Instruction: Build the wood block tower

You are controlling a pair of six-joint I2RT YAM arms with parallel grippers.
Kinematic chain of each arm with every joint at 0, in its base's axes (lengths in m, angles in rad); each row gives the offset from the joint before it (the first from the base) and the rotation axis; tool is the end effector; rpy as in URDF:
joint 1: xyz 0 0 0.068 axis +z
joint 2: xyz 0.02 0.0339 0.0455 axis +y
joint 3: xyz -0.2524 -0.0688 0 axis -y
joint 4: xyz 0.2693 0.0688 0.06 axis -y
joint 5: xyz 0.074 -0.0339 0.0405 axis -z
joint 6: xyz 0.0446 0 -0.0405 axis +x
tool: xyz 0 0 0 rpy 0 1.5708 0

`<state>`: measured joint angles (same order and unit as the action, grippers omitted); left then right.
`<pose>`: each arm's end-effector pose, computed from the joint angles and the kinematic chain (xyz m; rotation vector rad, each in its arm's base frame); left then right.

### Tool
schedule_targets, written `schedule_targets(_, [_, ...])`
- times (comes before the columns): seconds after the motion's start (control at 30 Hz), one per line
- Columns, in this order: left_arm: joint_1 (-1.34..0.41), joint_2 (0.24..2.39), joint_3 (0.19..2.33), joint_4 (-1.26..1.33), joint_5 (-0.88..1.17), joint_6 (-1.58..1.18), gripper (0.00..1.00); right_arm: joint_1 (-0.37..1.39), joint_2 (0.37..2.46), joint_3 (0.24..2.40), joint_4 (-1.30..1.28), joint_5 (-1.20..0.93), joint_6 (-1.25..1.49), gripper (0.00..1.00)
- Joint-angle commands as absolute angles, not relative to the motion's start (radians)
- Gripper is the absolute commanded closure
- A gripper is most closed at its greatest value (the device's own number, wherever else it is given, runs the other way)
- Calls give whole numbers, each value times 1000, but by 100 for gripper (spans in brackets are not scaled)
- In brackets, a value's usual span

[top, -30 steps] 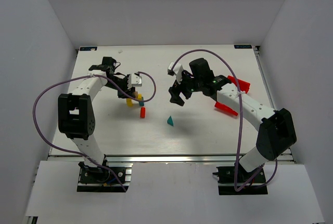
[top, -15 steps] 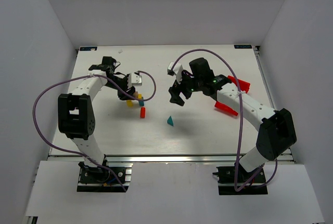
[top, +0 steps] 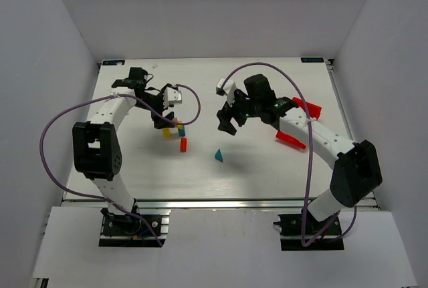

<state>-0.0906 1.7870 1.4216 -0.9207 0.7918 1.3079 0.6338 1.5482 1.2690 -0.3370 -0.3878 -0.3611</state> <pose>0.3723 -0.0657 0.2187 1.6505 1.7398 -0.6247 0.2993 0.2409 0.2827 -1.2356 1.8112 0.5777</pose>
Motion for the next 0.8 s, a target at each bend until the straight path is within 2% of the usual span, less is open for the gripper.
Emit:
schedule_targets(0.0, [-84, 1674, 1463, -904, 868, 1256, 2, 626, 1462, 1229, -229, -341, -295, 11])
schedule_targets(0.13, [-95, 1554, 1419, -719, 858, 1068, 2, 623, 1416, 1189, -183, -218, -160, 11])
schedule_targets(0.2, [-104, 1465, 1379, -477, 804, 811, 2, 623, 1391, 1160, -154, -196, -103, 11])
schedule_targets(0.3, [-106, 1358, 1293, -164, 604, 372, 2, 630, 1355, 1108, -92, -53, 59, 11])
schedule_targets(0.33, [-104, 1341, 1289, -134, 525, 241, 2, 632, 1345, 1060, -75, 1, 107, 11])
schedule_targets(0.37, [-101, 1330, 1316, -135, 380, 1, 2, 635, 1338, 1039, -51, 35, 176, 11])
schedule_targets(0.43, [-84, 1312, 1365, -285, 275, -212, 2, 649, 1353, 1029, -54, 69, 221, 11])
schedule_targets(0.47, [-97, 1302, 1388, -340, 149, -330, 2, 673, 1385, 1041, -70, 75, 250, 11])
schedule_targets(0.57, [-107, 1214, 1318, -492, 94, -497, 2, 754, 1439, 1063, -103, 112, 279, 10])
schedule_targets(0.7, [-98, 1037, 1191, -784, -253, -694, 2, 894, 1503, 1068, -51, 311, 348, 11])
schedule_targets(0.77, [-89, 939, 1138, -851, -322, -767, 2, 960, 1557, 1075, -20, 388, 382, 11])
